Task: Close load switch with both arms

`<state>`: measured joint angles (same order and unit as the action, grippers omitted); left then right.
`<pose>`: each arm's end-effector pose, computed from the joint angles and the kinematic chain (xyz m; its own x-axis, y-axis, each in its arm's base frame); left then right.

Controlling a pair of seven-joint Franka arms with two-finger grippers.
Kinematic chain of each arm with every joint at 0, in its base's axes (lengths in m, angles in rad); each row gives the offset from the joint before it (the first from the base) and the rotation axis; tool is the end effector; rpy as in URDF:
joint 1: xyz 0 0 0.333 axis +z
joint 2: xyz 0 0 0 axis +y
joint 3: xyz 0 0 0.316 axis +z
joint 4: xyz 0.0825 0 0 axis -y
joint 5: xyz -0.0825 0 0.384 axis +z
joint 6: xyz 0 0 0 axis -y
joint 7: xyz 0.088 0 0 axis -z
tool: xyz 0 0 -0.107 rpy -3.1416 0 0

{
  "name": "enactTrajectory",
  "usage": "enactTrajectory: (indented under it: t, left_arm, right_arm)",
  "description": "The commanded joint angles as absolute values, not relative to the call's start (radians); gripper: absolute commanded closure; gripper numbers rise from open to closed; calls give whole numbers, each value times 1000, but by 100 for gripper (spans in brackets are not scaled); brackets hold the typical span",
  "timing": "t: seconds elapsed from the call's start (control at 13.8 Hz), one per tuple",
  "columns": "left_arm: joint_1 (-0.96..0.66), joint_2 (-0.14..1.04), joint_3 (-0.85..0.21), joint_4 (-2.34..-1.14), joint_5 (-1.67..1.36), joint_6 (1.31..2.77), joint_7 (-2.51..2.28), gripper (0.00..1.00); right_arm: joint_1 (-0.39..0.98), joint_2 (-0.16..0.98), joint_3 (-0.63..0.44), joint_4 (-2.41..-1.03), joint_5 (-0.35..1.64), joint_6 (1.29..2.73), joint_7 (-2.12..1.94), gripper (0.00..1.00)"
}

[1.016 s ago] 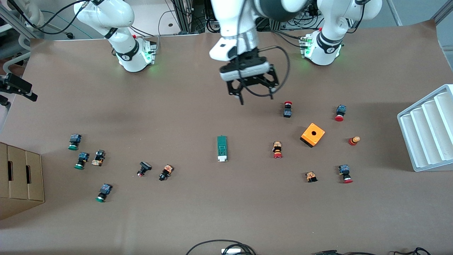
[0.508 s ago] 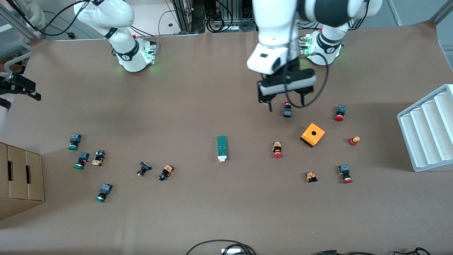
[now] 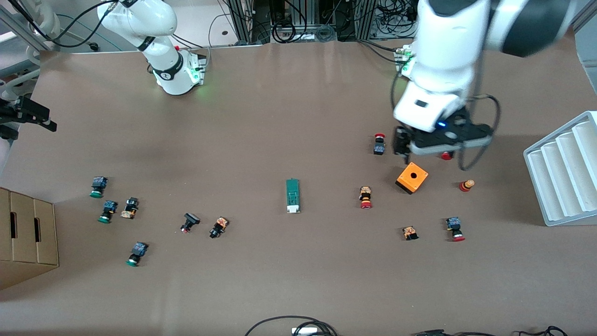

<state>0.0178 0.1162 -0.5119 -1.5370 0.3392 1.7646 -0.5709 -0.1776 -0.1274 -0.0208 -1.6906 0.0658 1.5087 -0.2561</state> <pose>0.5536 -0.2454 0.6032 0.9682 0.0158 0.2498 0.0599 -0.9837 -0.1698 0.4985 -0.0934 0.6309 0.9975 0.0616 -0.0353 0.0586 -0.9951 -0.0799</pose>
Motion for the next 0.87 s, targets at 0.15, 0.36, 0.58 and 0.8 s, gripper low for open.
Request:
enactTrajectory:
  t: [0.15, 0.36, 0.58, 0.8]
  left_arm:
    - [35, 101, -419, -1523, 293, 1761, -419, 0]
    - [77, 118, -408, -1514, 253, 1761, -419, 0]
    - [81, 118, -341, -1514, 203, 1759, -417, 0]
    - [81, 123, -270, -1516, 143, 1755, -401, 0]
  right_arm:
    - [-132, -133, -15, -1683, 60, 1453, -129, 0]
    - [-77, -147, -5, -1686, 46, 1431, -100, 0]
    - [-57, -155, -5, -1697, 44, 1427, -74, 0]
    - [-60, -169, -6, -1723, 43, 1434, -72, 0]
